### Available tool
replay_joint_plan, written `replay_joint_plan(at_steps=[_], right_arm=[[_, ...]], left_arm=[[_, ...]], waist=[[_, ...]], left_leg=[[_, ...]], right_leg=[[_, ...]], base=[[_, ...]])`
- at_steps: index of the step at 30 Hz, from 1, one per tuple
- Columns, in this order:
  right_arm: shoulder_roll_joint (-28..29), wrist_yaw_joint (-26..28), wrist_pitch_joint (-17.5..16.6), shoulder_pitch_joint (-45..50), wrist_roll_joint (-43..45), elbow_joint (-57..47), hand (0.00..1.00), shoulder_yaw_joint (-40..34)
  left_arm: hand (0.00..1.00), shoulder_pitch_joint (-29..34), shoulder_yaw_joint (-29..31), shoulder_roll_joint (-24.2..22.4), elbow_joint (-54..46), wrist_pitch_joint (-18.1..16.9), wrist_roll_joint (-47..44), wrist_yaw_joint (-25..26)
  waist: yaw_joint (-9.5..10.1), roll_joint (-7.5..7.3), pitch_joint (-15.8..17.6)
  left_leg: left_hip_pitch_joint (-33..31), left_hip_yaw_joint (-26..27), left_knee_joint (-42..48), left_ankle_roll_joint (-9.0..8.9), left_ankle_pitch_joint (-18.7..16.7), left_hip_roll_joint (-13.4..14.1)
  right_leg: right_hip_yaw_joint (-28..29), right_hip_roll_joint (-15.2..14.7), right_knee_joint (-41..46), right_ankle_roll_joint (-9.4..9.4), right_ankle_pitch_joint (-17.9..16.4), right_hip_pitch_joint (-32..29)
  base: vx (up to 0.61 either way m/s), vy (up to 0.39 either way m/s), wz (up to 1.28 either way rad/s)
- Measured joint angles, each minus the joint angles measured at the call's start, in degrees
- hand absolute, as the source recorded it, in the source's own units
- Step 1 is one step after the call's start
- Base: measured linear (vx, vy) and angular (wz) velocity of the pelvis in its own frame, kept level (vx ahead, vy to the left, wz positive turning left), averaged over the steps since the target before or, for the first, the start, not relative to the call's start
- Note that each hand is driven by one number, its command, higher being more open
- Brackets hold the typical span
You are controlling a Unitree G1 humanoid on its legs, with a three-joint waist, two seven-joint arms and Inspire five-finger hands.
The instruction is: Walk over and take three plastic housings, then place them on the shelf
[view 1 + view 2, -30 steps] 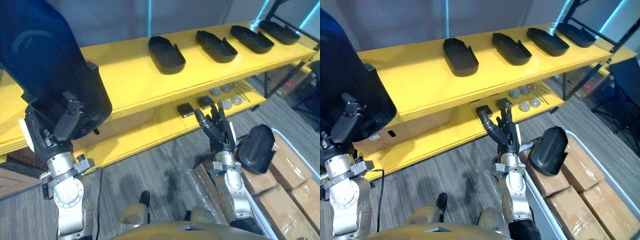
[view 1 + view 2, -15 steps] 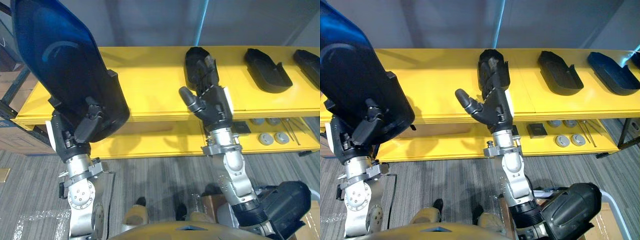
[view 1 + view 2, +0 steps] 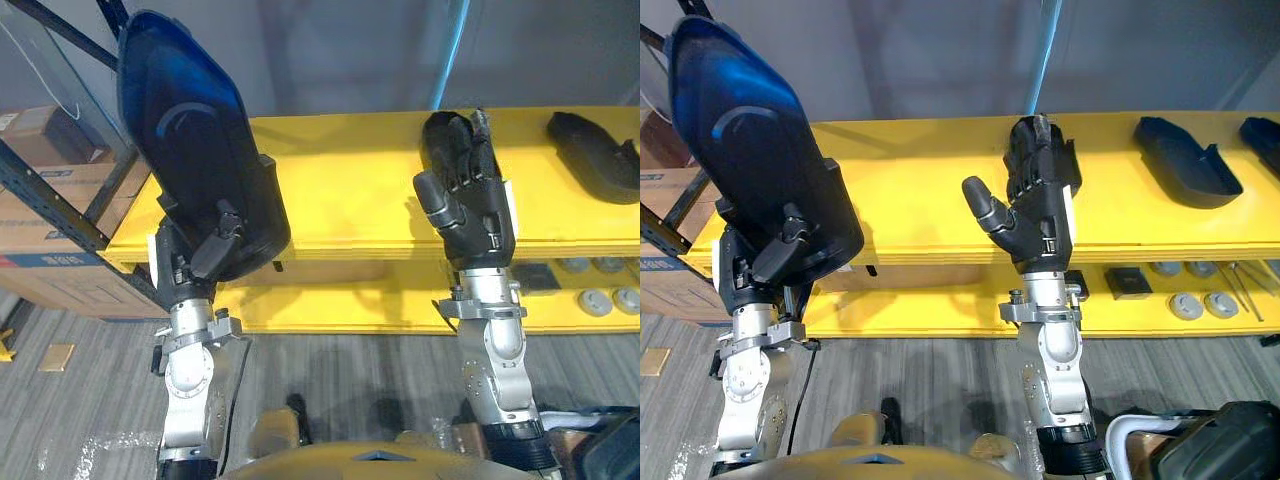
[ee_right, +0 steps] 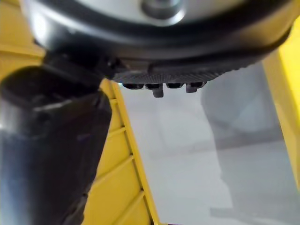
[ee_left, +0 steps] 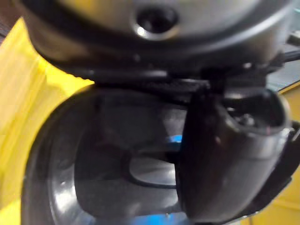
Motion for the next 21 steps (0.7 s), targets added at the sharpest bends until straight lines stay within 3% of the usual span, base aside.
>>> replay_joint_plan(at_steps=[2,5,8,9,12,18,21], right_arm=[[0.75,-0.26,-0.20,-0.36,-0.02,1.83,1.00,0.71],[3.85,-2.13,-0.20,-0.31,-0.52,6.02,1.00,2.22],[4.89,-3.09,-0.26,-0.42,-2.52,6.28,1.00,3.13],[4.90,-2.56,-0.24,-0.27,-2.50,6.22,1.00,3.50],[4.03,-1.67,-0.13,-0.10,-2.23,5.80,1.00,3.39],[1.75,2.79,2.27,0.66,0.06,5.43,1.00,1.29],[0.89,4.58,3.26,1.44,0.04,4.43,1.00,1.07]], left_arm=[[0.00,-0.66,0.12,1.37,0.00,0.77,-0.75,-2.08],[0.00,-0.97,-0.15,3.55,-0.09,1.98,-2.49,-5.11],[0.00,-3.06,-0.14,5.47,-0.11,3.43,-4.60,-6.47],[0.00,-3.84,-0.11,5.97,-0.10,4.80,-4.96,-6.50],[0.00,-4.54,-1.12,5.62,0.00,8.80,-7.02,-7.52],[0.00,-12.78,-2.55,5.80,9.57,17.09,-12.53,-7.55],[0.00,-15.95,-2.35,5.87,13.93,18.57,-13.66,-6.00]], waist=[[0.00,-0.95,0.00],[-0.53,-0.98,-0.08],[-1.23,-1.69,-0.73],[-1.33,-2.56,-1.05],[-2.80,-1.82,-1.42],[-4.27,-1.78,-1.40],[-4.39,-1.76,-1.40]], left_leg=[[2.32,1.55,-0.86,1.26,-1.14,-1.95],[8.60,3.42,-5.52,2.18,-0.64,-2.20],[8.46,5.24,-6.17,1.84,-0.68,-0.90],[8.10,6.06,-5.41,1.23,-1.07,-0.96],[6.45,6.36,-4.92,0.21,-1.73,0.26],[8.14,7.65,-5.84,-0.22,-1.94,1.20],[9.03,8.63,-6.68,-0.29,-1.87,1.02]], right_leg=[[-0.01,-2.53,2.22,1.03,1.14,0.06],[-0.92,-3.75,10.52,-0.29,1.96,-2.46],[-1.89,-0.87,6.56,-0.63,2.52,-6.85],[-2.53,0.35,2.36,-0.69,7.71,-7.71],[-2.44,2.59,-4.96,0.74,10.25,-5.94],[-1.38,4.34,-9.19,0.10,12.00,-3.67],[-0.64,4.43,-10.22,0.13,12.58,-3.30]], base=[[0.15,0.217,-0.21],[0.13,0.128,-0.33],[0.08,0.012,-0.28],[0.08,-0.050,-0.31],[0.12,-0.061,-0.21],[0.05,-0.027,-0.13],[-0.03,0.009,-0.21]])
